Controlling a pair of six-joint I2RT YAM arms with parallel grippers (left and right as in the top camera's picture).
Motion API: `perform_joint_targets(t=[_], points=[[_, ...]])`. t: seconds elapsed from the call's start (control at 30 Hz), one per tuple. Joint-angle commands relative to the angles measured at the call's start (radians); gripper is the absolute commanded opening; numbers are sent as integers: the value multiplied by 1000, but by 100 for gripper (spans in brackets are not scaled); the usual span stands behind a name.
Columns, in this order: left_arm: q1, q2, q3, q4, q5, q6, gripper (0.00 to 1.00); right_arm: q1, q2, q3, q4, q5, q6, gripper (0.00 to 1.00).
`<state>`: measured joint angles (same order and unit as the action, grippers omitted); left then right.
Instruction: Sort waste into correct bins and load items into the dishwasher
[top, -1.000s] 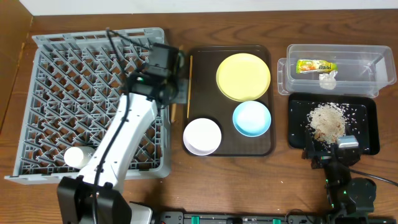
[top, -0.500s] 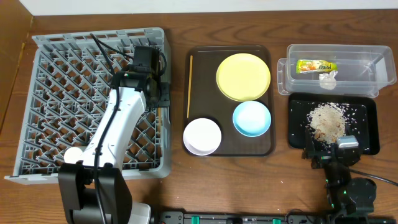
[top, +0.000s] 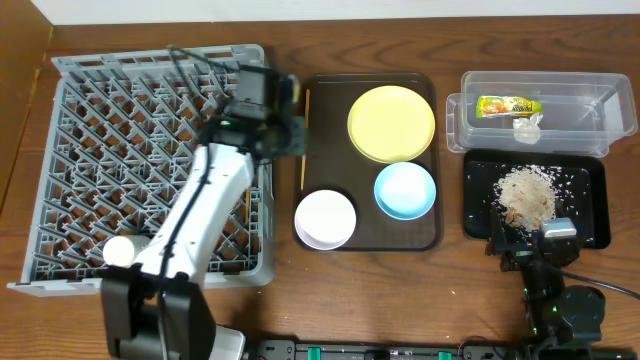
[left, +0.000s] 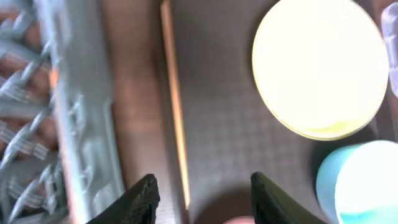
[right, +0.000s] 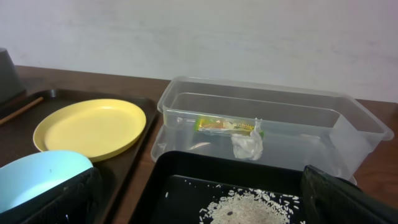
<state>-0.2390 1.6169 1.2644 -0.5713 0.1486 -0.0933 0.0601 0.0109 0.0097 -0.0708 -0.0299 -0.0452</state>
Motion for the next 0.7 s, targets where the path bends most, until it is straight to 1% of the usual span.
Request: perform_joint_targets(t=[0.0, 0.1, 0.2, 0.27, 0.4, 0.67], points=[[-45, 113, 5, 54, -111, 7, 47, -7, -5, -4, 0, -1, -12, 99], [-63, 189, 5, 119, -116, 7, 41, -7, -5, -4, 0, -1, -12, 99], [-68, 247, 5, 164, -117, 7, 37, -7, -5, -4, 0, -1, -12, 99], [-68, 275, 5, 183, -125, 6, 37, -7, -5, -4, 0, -1, -12, 99], [-68, 323, 5, 195, -192, 6, 37, -7, -5, -4, 0, -1, -12, 99], [-68, 404, 5, 212, -191, 6, 37, -7, -5, -4, 0, -1, -12, 99]])
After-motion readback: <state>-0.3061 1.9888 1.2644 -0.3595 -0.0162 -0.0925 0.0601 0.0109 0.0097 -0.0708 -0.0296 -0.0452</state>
